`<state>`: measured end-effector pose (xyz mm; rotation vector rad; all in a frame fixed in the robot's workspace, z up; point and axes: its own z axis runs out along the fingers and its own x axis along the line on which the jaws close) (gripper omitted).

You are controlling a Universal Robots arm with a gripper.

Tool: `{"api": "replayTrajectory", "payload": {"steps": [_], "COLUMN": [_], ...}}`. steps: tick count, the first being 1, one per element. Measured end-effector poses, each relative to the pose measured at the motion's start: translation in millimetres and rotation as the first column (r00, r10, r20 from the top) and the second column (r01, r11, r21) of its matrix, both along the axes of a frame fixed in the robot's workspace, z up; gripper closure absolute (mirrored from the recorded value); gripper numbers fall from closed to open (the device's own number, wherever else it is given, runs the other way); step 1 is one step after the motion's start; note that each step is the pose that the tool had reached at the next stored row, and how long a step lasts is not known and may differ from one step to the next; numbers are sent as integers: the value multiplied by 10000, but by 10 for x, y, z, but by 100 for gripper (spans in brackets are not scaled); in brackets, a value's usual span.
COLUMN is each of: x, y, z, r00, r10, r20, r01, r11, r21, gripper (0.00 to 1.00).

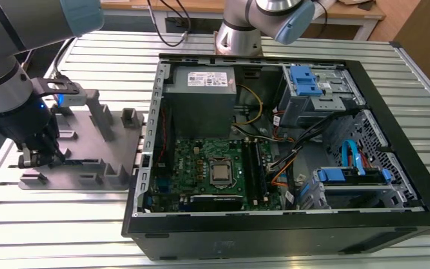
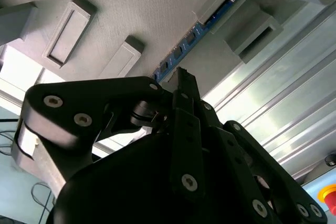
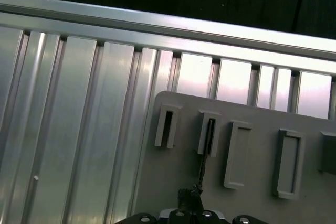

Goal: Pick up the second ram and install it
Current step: 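Pick up the second ram and move it above second insertion slot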

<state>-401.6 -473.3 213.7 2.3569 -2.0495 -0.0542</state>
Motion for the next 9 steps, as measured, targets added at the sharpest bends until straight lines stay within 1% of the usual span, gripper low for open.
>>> {"api": "replayTrajectory", "payload": {"steps": [5,6,7,9], "x": [0,0,0,0], "y": [0,0,0,0], "z": [0,0,0,0], "r00": [10000,10000,10000,10000], "r10": [1,1,1,1], "r20": [-1,0,-1,0], "r01": [-1,-1,-1,-1], "r11": [10000,10000,10000,10000], "r21": [-1,0,0,0], "gripper": [89,83,83,71]}}
